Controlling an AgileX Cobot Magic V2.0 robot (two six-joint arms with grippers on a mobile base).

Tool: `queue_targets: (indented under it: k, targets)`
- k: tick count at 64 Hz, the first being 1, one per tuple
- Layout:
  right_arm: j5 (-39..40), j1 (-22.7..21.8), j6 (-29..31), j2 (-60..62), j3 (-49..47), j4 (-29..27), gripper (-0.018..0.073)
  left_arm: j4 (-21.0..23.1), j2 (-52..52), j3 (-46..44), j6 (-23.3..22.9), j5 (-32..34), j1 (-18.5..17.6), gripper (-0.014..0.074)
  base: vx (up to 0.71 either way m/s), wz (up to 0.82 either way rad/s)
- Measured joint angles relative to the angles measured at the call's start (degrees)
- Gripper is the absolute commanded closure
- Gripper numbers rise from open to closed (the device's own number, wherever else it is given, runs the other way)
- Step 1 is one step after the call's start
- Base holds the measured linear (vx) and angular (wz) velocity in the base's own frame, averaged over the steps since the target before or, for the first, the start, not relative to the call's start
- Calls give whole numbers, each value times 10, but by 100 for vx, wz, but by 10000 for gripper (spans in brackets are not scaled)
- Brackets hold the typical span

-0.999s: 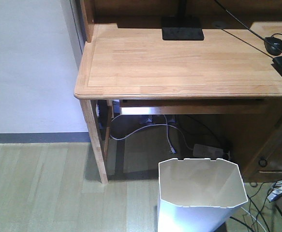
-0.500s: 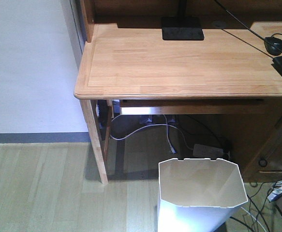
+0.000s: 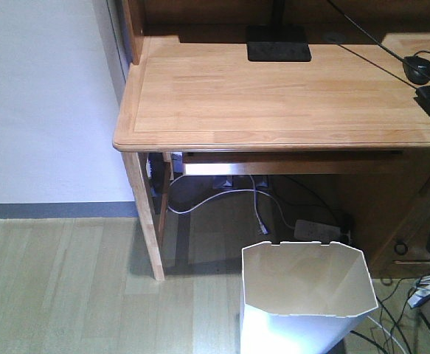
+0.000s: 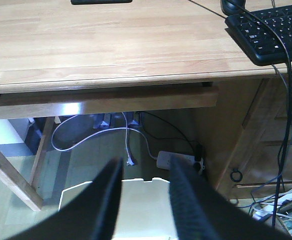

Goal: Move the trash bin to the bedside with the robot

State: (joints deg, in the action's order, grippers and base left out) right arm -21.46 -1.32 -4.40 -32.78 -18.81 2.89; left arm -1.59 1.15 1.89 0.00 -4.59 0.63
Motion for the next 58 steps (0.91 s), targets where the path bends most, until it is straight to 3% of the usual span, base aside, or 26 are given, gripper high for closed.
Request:
queue_targets:
  k: [13,30,47,58]
  targets:
    - [0,0,0,0,0,-3,64,0,0,0,0,0,0,603,0,0]
    - [-34,0,0,-29,-37,-12,64,0,0,0,0,0,0,603,0,0]
    - [-107,0,8,-159,-148,-15,64,0,0,0,0,0,0,603,0,0]
    - [-167,0,44,-271,-225,-15,64,0,0,0,0,0,0,603,0,0]
